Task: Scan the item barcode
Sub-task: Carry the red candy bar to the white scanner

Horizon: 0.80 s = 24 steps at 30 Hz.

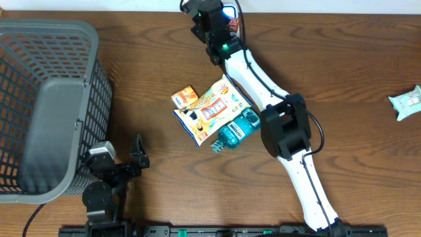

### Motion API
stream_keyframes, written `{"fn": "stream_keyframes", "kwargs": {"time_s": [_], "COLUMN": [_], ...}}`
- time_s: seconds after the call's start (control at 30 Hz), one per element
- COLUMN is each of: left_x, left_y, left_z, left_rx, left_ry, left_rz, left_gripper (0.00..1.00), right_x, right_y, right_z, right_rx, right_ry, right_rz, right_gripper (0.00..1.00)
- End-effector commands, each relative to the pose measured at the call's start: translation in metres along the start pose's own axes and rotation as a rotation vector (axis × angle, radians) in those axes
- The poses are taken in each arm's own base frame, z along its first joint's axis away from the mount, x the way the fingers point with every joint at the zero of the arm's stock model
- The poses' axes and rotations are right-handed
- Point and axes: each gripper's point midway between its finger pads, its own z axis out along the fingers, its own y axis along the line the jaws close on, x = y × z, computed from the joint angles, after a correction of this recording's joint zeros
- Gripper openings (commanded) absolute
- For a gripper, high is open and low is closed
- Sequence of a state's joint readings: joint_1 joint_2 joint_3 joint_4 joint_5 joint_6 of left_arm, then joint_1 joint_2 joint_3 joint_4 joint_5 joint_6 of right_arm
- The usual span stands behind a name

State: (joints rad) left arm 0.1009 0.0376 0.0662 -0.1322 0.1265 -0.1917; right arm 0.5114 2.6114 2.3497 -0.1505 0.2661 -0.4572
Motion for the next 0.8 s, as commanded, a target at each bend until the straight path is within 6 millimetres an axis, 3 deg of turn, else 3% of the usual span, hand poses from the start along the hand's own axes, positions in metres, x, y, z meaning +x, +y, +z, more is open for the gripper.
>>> {"fn": "stream_keyframes", "kwargs": {"time_s": [0.0, 0.17, 0.37, 0.47, 0.63, 0.77], "left_x": [0.013, 0.013, 0.013, 0.013, 0.013, 0.013], "left_y": [0.005, 0.005, 0.005, 0.005, 0.005, 0.005], "left_z": [0.003, 0.003, 0.003, 0.003, 0.003, 0.003], "left_rx": [-0.014, -0.014, -0.014, -0.014, -0.014, -0.014], "left_ry": [0.03, 0.03, 0.03, 0.03, 0.03, 0.03], "left_rz": [-0.014, -0.014, -0.014, -0.014, -0.014, -0.014], "left_gripper": [0.98, 0.98, 0.98, 0.98, 0.98, 0.98], "right_x": [-0.005, 0.003, 0.019, 0.015, 0.011, 0.021], "right_y": [0.005, 0.007, -0.032, -0.052, -0.094, -0.128], "right_z": [0.001, 0.0, -0.015, -0.036, -0.09, -0.127], "right_rx": [0.009, 0.029, 0.229, 0.279, 0.345, 0.375], "right_ry": [-0.012, 0.035, 0.167, 0.223, 0.342, 0.414], "right_rz": [-0.009, -0.022, -0.033, -0.03, 0.026, 0.14], "right_gripper": [0.01, 0.01, 0.01, 0.01, 0.01, 0.01]}}
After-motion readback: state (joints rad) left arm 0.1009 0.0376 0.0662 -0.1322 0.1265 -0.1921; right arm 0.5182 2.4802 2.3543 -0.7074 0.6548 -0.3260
